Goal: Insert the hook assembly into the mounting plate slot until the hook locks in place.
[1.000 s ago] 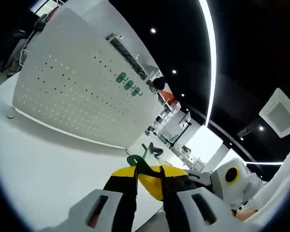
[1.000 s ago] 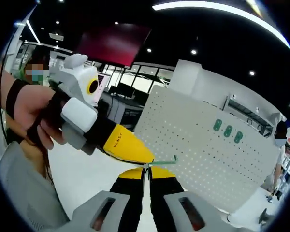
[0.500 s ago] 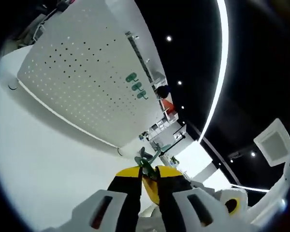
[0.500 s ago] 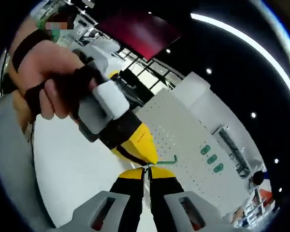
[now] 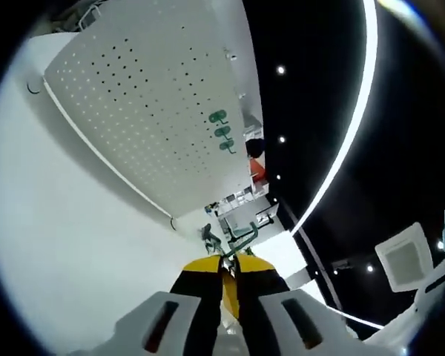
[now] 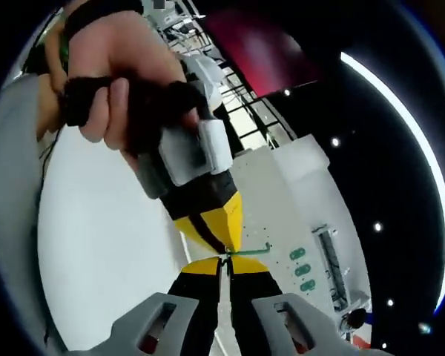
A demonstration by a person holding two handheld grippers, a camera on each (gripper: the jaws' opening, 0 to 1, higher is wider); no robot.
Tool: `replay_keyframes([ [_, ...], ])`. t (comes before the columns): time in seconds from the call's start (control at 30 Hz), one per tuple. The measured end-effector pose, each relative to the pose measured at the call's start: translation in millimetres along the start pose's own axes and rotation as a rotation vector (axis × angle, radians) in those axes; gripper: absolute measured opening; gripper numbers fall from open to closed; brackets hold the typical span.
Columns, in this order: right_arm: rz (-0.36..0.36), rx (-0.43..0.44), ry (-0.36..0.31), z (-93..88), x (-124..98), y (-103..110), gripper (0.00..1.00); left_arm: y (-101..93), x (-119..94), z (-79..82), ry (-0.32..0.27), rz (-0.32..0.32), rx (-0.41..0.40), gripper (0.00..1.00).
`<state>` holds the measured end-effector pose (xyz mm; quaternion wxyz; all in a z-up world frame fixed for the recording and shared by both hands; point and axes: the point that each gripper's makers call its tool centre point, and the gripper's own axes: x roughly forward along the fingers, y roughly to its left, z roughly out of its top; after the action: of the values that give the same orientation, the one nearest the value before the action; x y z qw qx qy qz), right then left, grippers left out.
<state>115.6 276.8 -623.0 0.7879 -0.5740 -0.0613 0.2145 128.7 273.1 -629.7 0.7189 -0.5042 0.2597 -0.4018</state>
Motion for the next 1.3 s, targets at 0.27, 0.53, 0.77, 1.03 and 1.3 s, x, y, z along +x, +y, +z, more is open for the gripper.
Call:
replay_keyframes([
  [0.27, 0.020, -0.027, -0.037, 0.5, 2, -3, 0.04, -1.1, 1, 2.2, 0.008, -0.026, -0.077, 0.02],
  [0.53, 0.017, 0.034, -0.064, 3.4, 5, -7, 0.07, -5.9, 0, 8.5, -0.034, -0.055, -0.060, 0.02],
  [0.77, 0.041, 0.158, -0.096, 6.2, 7, -8, 0.07, -7.2, -4, 20.8, -0.097, -0.056, 0.086, 0.02],
  [1.03, 0.097, 0.424, -0.114, 4.5, 7, -5, 0.07, -7.6, -9, 28.3, -0.127, -0.024, 0.317, 0.02],
  [1.3, 0.103, 0.575, -0.164, 10.2, 5, -9, 0.07, -12.6, -9, 23.4, -0.109, -0.022, 0.485, 0.02],
])
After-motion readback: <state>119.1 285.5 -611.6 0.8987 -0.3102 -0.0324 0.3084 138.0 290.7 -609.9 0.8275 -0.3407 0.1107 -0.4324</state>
